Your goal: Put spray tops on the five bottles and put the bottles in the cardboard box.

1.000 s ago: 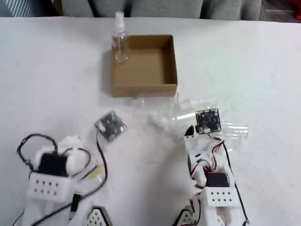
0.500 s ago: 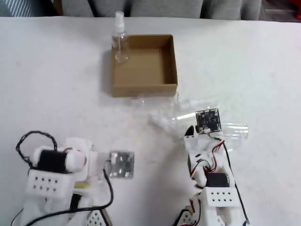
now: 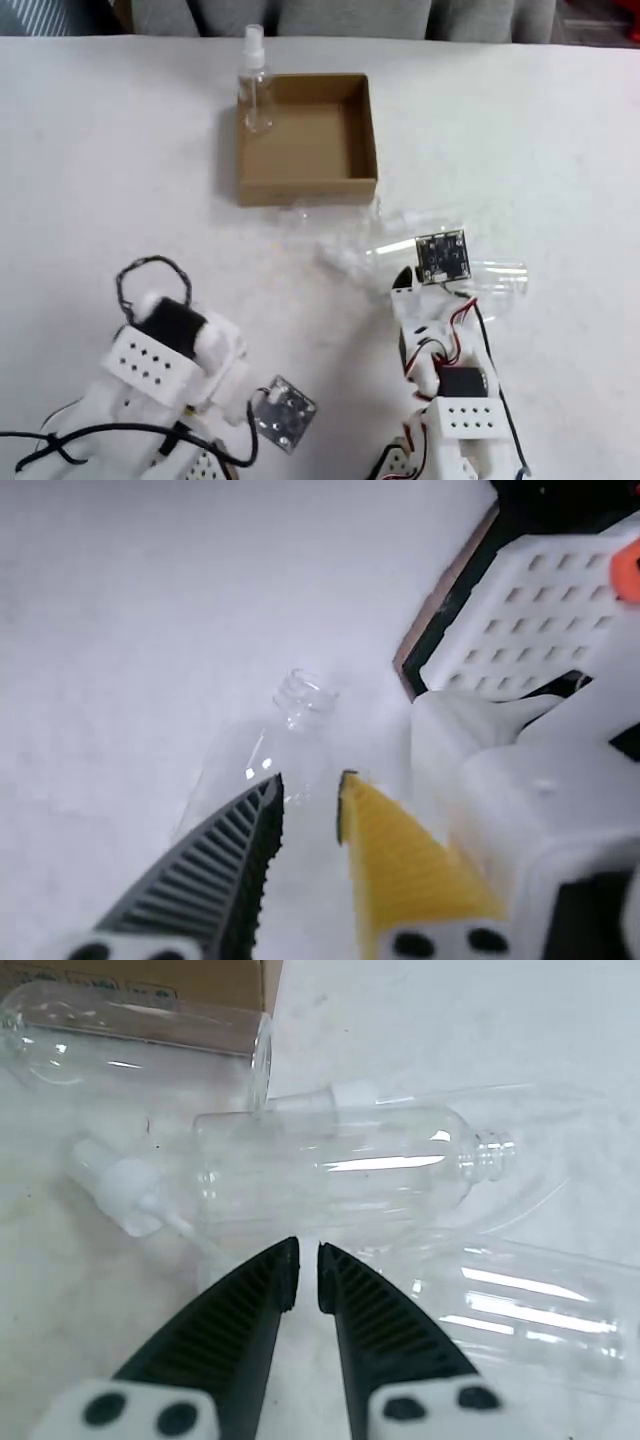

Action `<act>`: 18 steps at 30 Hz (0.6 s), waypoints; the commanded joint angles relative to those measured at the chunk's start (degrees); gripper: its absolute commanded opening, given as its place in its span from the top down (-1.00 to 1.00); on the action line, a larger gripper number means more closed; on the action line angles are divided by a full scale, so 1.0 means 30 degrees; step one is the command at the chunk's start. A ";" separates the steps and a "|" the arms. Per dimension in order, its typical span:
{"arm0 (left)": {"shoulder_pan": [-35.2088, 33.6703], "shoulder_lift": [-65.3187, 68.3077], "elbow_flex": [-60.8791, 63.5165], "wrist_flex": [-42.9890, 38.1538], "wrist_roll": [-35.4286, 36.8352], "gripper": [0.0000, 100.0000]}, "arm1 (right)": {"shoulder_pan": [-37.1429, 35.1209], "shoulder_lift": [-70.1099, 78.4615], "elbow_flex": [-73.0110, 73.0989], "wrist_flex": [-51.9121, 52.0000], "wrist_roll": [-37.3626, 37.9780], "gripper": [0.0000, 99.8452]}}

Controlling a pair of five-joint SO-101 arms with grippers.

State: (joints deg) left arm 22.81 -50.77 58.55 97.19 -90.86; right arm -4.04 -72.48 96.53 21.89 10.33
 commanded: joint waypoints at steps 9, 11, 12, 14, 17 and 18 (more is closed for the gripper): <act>0.2242 0.0044 0.1231 -0.0996 0.0908 0.93 | -0.0161 0.0073 0.0117 -0.0044 0.0205 0.97; 0.1480 0.0044 0.1231 -0.0967 0.0791 0.96 | -0.0161 0.0073 0.0117 -0.0044 0.0205 0.97; 0.1158 0.0044 0.1348 -0.1055 0.0791 0.96 | -0.0161 0.0073 0.0117 -0.0044 0.0205 0.97; 0.0689 0.0044 0.1700 -0.1407 0.0762 0.96 | -0.0161 0.0073 0.0117 -0.0044 0.0205 0.97; 0.0337 0.0044 0.2696 -0.2374 0.0791 0.96 | -0.0161 0.0073 0.0117 -0.0044 0.0205 0.97; 0.0396 0.0044 0.3106 -0.2579 0.0791 0.96 | -0.0161 0.0073 0.0117 -0.0044 0.0205 0.97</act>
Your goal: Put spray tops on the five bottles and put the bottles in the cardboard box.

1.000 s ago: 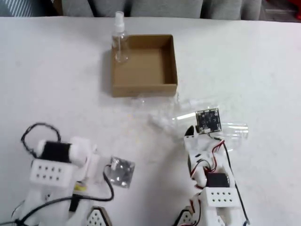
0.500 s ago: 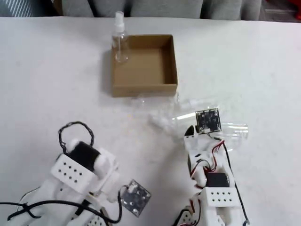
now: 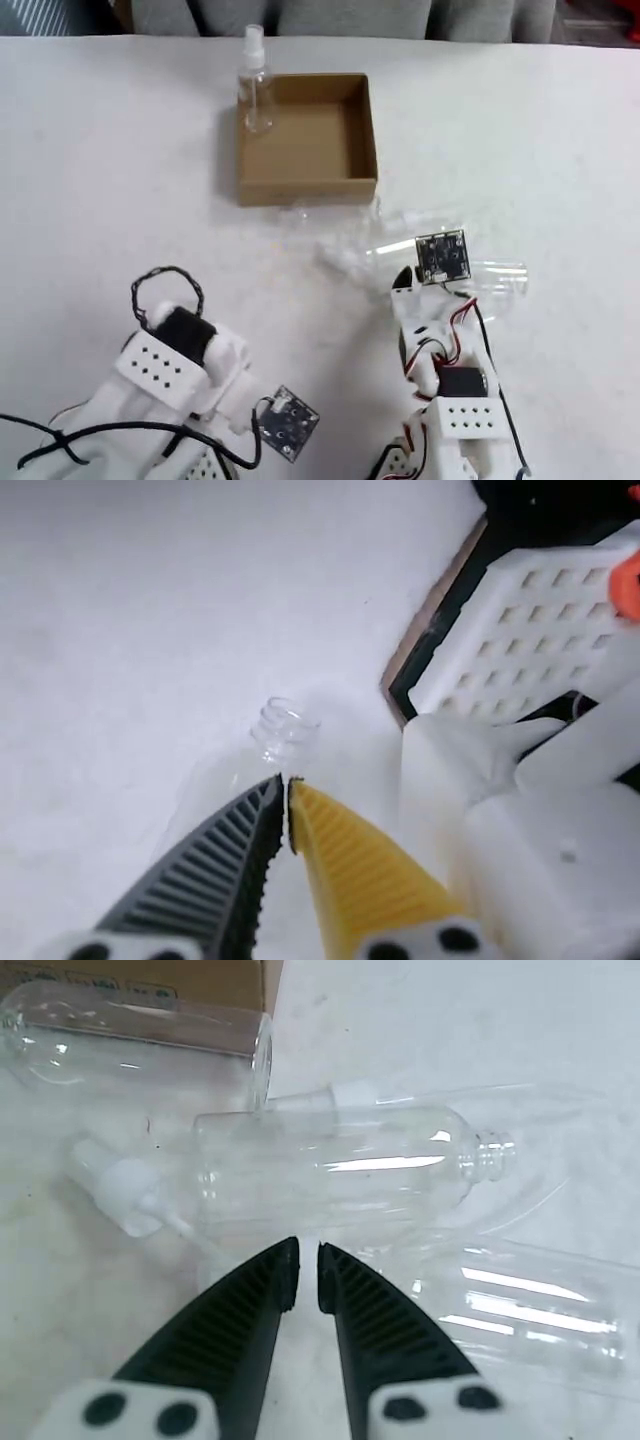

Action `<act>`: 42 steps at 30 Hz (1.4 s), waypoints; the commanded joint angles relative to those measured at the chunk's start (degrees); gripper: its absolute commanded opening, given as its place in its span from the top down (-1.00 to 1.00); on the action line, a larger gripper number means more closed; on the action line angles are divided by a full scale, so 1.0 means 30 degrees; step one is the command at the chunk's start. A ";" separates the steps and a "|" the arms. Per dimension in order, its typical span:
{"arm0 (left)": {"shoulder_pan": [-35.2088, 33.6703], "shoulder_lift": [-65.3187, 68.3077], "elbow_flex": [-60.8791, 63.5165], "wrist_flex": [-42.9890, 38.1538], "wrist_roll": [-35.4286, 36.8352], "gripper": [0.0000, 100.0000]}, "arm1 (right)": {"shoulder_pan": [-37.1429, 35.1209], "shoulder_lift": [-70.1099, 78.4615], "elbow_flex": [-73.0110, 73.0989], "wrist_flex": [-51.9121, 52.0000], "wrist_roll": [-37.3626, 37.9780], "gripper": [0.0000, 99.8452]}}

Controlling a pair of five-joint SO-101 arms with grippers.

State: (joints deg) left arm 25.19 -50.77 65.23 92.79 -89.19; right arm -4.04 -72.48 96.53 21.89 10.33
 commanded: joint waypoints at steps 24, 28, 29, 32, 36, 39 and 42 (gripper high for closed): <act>-0.1451 0.0073 0.1788 -0.7883 0.6916 0.95 | -0.0103 0.0073 0.0117 0.0015 0.0205 0.97; -0.2212 0.0073 0.1700 -0.8938 0.8117 0.95 | -0.0103 0.0073 0.0117 0.0015 0.0205 0.97; -0.2388 0.0073 0.1700 -0.9026 0.8264 0.95 | -0.0103 0.0073 0.0117 0.0015 0.0205 0.97; -0.2974 0.0073 0.1670 -0.9348 0.8410 0.95 | -0.0073 0.0073 0.0117 0.0015 0.0205 0.97; -0.4088 0.0073 0.1788 -1.0813 1.0081 0.95 | -0.0044 0.0073 0.0117 0.0015 0.0205 0.97; -0.4410 0.0073 0.1788 -1.1487 1.1663 0.95 | -0.0044 0.0073 0.0117 0.0015 0.0205 0.97; -0.4352 0.0073 0.1670 -1.1516 1.2571 0.95 | -0.0044 0.0073 0.0117 0.0015 0.0205 0.97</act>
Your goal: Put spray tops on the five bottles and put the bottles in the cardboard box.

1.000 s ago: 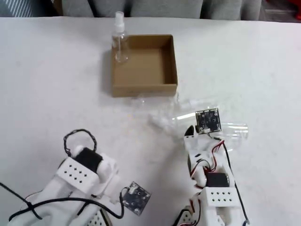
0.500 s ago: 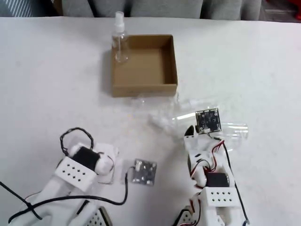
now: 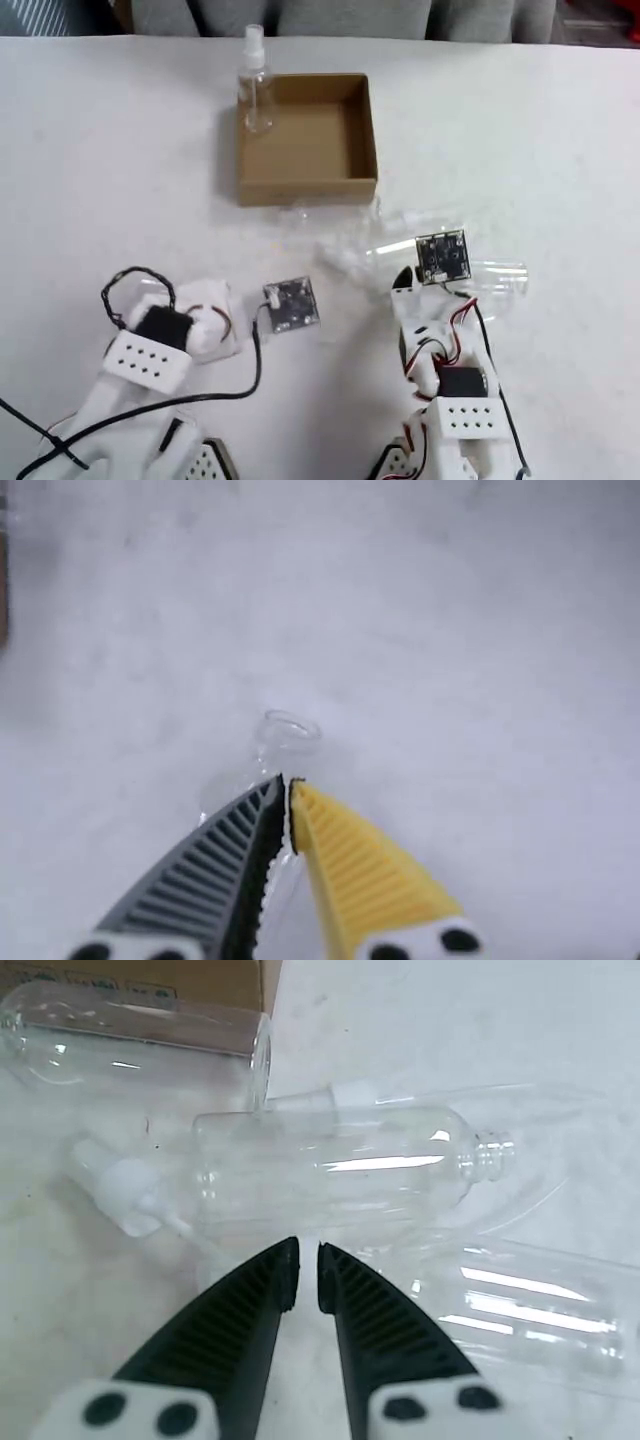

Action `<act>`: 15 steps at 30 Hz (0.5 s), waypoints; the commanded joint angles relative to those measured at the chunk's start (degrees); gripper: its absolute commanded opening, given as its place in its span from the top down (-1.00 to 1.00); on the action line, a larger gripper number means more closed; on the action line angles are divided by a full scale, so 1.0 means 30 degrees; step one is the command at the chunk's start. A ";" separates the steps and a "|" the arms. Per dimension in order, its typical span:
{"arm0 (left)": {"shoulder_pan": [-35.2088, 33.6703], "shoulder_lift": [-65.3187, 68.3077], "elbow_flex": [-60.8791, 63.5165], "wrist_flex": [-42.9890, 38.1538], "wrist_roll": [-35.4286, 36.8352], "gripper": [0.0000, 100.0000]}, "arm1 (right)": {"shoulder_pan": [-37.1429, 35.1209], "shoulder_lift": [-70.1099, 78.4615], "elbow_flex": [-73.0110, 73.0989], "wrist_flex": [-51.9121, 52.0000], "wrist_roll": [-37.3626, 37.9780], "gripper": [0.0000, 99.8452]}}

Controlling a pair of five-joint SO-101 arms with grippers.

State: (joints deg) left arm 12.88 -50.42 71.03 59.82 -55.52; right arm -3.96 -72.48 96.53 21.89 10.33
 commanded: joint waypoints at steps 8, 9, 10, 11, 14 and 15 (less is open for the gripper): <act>-0.0864 -0.0073 -0.3341 0.2667 0.1641 0.88 | -0.0073 0.0073 0.0117 0.0044 0.0205 0.97; -0.0806 -0.0073 -0.3839 0.3956 0.0498 0.80 | -0.0073 0.0073 0.0117 0.0044 0.0205 0.97; -0.0777 -0.0103 -0.4220 0.5245 -0.0938 0.71 | -0.0073 0.0073 0.0117 0.0044 0.0205 0.97; -0.0806 -0.0190 -0.4454 0.6271 -0.2168 0.62 | -0.0073 0.0073 0.0117 0.0044 0.0205 0.97; -0.1304 -0.0220 -0.4806 0.7648 -0.4747 0.45 | -0.0073 0.0073 0.0117 0.0044 0.0205 0.97; -0.1538 -0.0073 -0.4777 0.7766 -0.5451 0.44 | -0.0073 0.0073 0.0117 0.0044 0.0205 0.97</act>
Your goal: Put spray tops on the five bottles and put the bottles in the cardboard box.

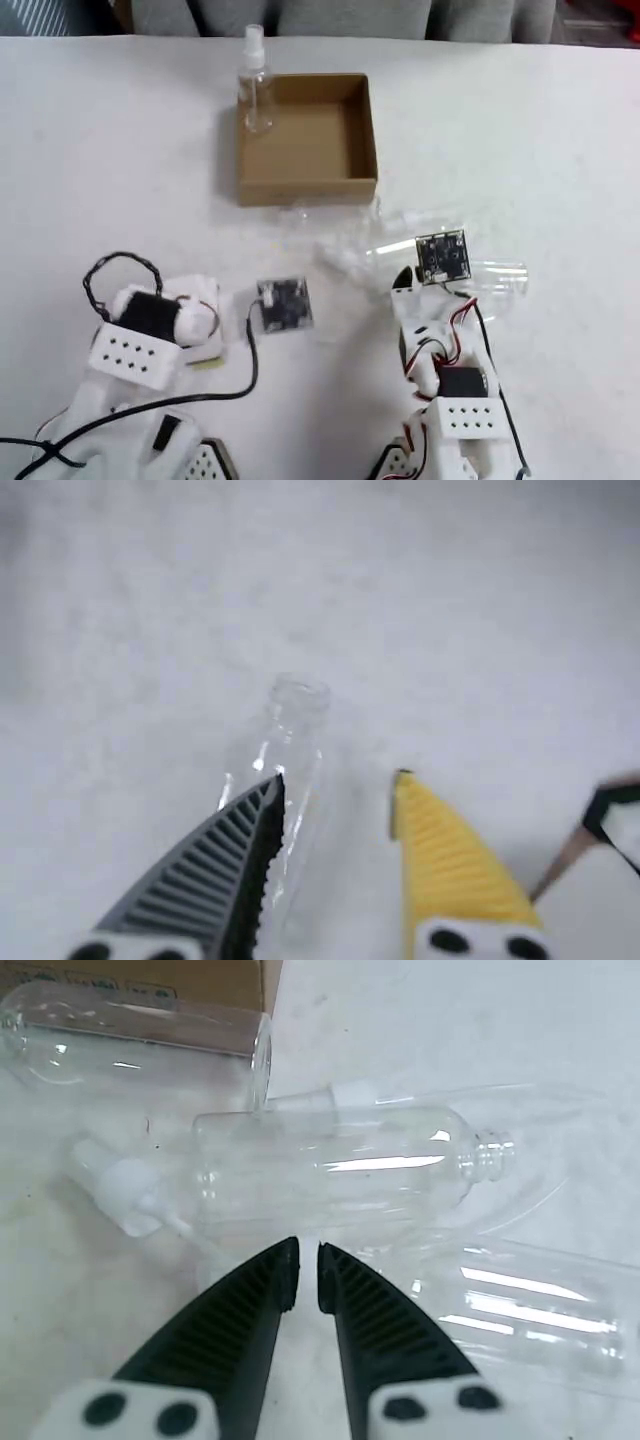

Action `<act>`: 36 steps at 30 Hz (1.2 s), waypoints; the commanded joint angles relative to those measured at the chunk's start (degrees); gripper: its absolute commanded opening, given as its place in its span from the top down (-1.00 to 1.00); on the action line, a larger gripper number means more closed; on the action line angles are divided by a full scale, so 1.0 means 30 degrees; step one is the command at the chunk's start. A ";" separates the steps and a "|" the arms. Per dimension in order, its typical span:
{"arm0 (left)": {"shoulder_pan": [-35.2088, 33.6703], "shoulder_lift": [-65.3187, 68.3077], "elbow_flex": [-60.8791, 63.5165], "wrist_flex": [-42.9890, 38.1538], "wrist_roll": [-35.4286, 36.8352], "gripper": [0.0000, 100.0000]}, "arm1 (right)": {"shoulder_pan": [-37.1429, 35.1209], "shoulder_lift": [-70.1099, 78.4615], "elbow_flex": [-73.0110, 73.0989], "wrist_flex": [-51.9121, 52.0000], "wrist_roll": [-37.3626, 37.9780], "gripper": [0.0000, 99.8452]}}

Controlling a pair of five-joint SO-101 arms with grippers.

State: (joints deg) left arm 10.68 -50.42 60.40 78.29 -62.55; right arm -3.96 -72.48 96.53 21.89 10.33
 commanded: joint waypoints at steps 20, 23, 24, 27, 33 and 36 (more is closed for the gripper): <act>-0.2330 0.5670 -0.0908 -0.4571 -0.6066 0.43 | -0.0161 0.0073 0.0117 0.0044 0.0205 0.97; -0.2593 0.7341 -0.1524 -0.5597 -0.6066 0.43 | -0.0190 0.0073 0.0117 0.0044 0.0205 0.97; -0.2652 0.7722 -0.1700 -0.5685 -0.6066 0.43 | -0.0190 0.0073 0.0117 0.0044 0.0205 0.97; -0.2974 0.8864 -0.2344 -0.5714 -0.6125 0.43 | -0.0190 0.0073 0.0117 0.0044 0.0205 0.97; -0.3033 1.0623 -0.2403 -0.6652 -0.6095 0.44 | -0.0220 0.0073 0.0117 0.0015 0.0205 0.97; -0.2974 1.1414 -0.2432 -0.7267 -0.5421 0.47 | -0.0220 0.0073 0.0117 0.0015 0.0205 0.97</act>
State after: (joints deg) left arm 2.15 -18.51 55.74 58.86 -80.22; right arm -4.04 -72.48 96.53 21.89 10.33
